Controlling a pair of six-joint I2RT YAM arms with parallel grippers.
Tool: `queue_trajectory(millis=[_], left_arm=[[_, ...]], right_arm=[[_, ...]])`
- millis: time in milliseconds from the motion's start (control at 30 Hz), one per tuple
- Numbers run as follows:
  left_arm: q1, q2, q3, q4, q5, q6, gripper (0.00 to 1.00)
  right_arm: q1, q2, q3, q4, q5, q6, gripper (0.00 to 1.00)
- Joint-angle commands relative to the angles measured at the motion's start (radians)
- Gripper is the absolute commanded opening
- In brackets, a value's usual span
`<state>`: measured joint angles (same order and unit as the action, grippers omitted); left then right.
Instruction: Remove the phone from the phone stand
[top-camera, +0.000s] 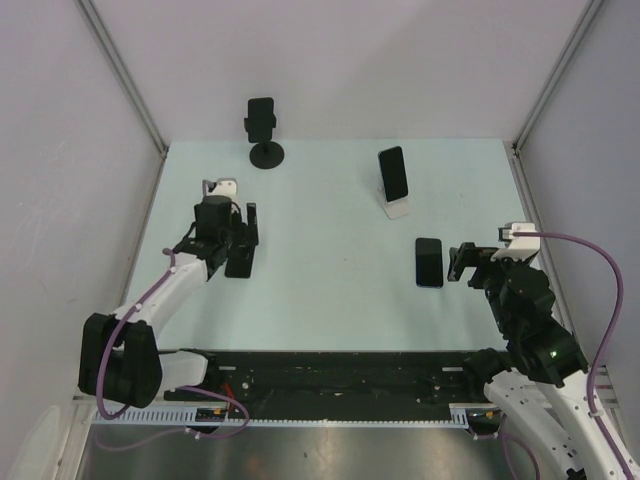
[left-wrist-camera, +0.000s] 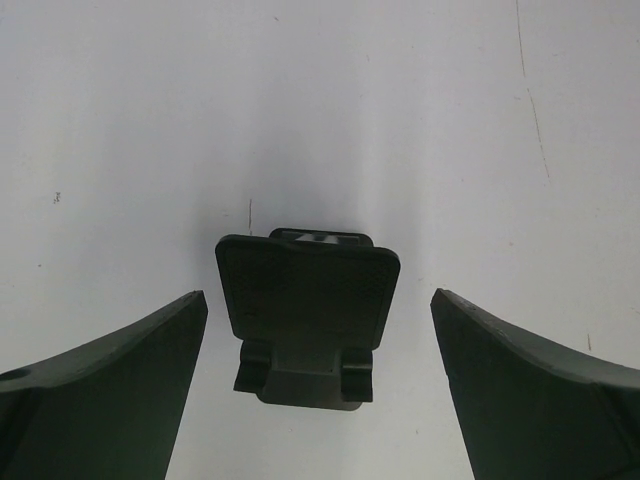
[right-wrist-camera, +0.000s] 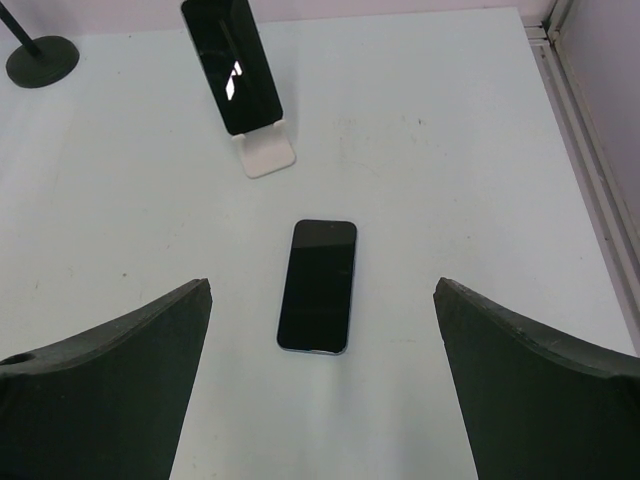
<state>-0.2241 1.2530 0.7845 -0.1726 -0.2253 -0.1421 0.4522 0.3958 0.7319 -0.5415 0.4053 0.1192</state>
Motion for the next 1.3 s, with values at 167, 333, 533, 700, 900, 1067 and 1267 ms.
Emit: queue_trajectory(millis=[167, 333, 533, 700, 900, 1067, 1267], left_arm=[[0.008, -0.003, -0.005, 0.028, 0.006, 0.073, 1.0], [0.012, 0.046, 0.01, 0.027, 0.026, 0.053, 0.98], [0.019, 0.065, 0.007, 0.027, 0.04, 0.098, 0.91], [0.054, 0.055, 0.018, 0.028, 0.064, 0.119, 0.76], [0.117, 0.069, 0.079, 0.03, 0.069, 0.165, 0.54], [0.182, 0.131, 0.183, 0.038, 0.027, 0.266, 0.47], [0.323, 0.206, 0.298, 0.056, 0.115, 0.369, 0.46]], right_arm=[[-0.02, 0.009, -0.008, 0.051, -0.025, -0.024, 1.0], [-0.02, 0.014, -0.006, 0.048, -0.066, -0.016, 1.0], [-0.015, 0.032, -0.005, 0.049, -0.155, -0.024, 1.0], [-0.015, 0.034, -0.006, 0.048, -0.155, -0.03, 1.0], [-0.014, 0.023, -0.005, 0.04, -0.155, -0.035, 0.99], [-0.01, 0.02, -0.006, 0.038, -0.155, -0.038, 0.98], [-0.01, 0.037, -0.005, 0.038, -0.164, -0.041, 0.97]])
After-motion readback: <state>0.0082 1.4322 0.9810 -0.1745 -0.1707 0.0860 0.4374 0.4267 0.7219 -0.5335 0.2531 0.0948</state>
